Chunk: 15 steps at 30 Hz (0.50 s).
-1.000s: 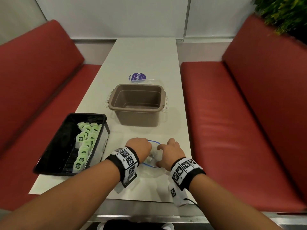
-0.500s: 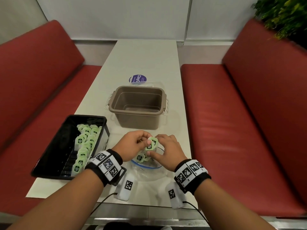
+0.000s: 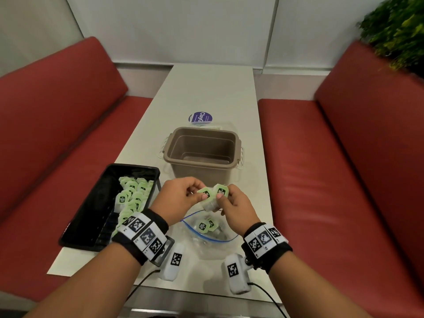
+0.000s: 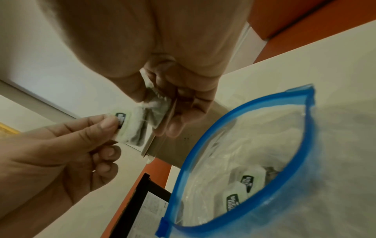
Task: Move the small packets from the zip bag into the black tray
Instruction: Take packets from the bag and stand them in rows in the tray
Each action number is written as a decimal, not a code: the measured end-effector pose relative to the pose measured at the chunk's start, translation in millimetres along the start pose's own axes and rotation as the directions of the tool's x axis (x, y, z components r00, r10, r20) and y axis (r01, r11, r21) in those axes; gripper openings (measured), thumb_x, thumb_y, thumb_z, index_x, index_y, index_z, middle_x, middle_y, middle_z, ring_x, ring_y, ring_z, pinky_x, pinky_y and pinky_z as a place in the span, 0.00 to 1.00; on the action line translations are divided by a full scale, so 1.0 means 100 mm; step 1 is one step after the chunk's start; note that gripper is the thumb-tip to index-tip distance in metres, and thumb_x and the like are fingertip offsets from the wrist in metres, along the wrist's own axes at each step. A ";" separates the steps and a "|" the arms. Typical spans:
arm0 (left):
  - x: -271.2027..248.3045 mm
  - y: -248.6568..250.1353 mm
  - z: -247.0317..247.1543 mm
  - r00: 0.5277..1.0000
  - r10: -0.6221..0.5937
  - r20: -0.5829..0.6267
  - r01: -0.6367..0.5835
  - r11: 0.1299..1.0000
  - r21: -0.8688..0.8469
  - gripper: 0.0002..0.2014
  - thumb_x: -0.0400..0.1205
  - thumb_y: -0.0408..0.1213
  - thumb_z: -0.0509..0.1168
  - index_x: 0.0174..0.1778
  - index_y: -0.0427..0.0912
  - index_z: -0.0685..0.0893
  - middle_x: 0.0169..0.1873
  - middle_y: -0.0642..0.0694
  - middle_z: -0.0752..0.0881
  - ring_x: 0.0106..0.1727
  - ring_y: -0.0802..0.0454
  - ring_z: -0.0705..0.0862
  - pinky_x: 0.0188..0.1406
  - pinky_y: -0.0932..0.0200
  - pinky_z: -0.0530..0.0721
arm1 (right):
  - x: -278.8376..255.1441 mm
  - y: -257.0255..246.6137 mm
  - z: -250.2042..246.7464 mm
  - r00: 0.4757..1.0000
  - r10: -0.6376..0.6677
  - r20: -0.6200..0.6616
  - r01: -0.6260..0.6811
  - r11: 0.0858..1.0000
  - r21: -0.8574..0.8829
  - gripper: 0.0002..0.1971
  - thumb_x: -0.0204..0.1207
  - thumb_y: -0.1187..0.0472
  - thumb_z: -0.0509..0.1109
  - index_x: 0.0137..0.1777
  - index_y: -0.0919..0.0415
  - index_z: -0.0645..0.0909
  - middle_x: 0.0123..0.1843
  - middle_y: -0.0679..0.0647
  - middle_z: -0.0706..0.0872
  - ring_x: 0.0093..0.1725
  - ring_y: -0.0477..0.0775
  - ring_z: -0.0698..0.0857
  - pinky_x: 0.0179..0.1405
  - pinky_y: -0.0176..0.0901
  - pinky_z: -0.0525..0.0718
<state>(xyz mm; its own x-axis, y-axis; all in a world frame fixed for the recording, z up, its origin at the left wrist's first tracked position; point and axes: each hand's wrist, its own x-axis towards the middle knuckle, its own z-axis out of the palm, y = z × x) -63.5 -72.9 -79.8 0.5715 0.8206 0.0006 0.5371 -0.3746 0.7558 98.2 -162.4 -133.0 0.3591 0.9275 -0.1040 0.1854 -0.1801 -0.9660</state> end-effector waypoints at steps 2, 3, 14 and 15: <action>-0.02 0.03 -0.18 1.000 0.016 -0.024 -0.015 0.999 0.038 0.05 0.77 0.41 0.77 0.44 0.55 0.89 0.36 0.57 0.89 0.36 0.66 0.83 0.40 0.74 0.78 | 0.04 -0.10 0.06 1.000 0.002 -0.019 -0.002 1.000 0.031 0.05 0.84 0.61 0.65 0.47 0.57 0.72 0.42 0.58 0.91 0.42 0.53 0.92 0.49 0.61 0.89; -0.03 0.03 -0.28 0.999 0.027 -0.035 -0.025 0.998 0.062 0.04 0.77 0.41 0.76 0.45 0.55 0.89 0.36 0.58 0.89 0.36 0.66 0.82 0.39 0.74 0.77 | 0.06 -0.16 0.10 1.000 0.004 -0.010 -0.003 0.999 0.050 0.06 0.84 0.65 0.63 0.46 0.57 0.70 0.42 0.57 0.91 0.41 0.54 0.91 0.47 0.59 0.89; -0.06 -0.11 -1.35 0.992 0.124 -0.001 -0.122 0.976 0.182 0.01 0.78 0.44 0.75 0.44 0.55 0.90 0.31 0.54 0.87 0.33 0.59 0.83 0.37 0.61 0.82 | 0.33 -0.96 0.83 0.949 -0.277 0.147 0.300 0.939 -0.165 0.03 0.74 0.54 0.77 0.46 0.49 0.87 0.38 0.45 0.89 0.36 0.43 0.82 0.40 0.44 0.83; -0.05 -0.14 -1.44 0.990 0.142 0.013 -0.142 0.964 0.226 0.02 0.78 0.45 0.75 0.45 0.55 0.91 0.33 0.55 0.87 0.34 0.61 0.82 0.37 0.63 0.80 | 0.37 -0.99 0.90 0.950 -0.281 0.135 0.304 0.932 -0.199 0.03 0.74 0.53 0.77 0.44 0.49 0.88 0.36 0.45 0.88 0.35 0.42 0.82 0.39 0.43 0.82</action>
<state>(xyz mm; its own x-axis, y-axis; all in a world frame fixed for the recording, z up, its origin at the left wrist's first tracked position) -163.0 -9.3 4.1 0.6505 0.7530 0.0995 0.5766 -0.5748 0.5807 11.1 -80.7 -63.0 0.1651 0.9762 0.1407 0.4639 0.0490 -0.8846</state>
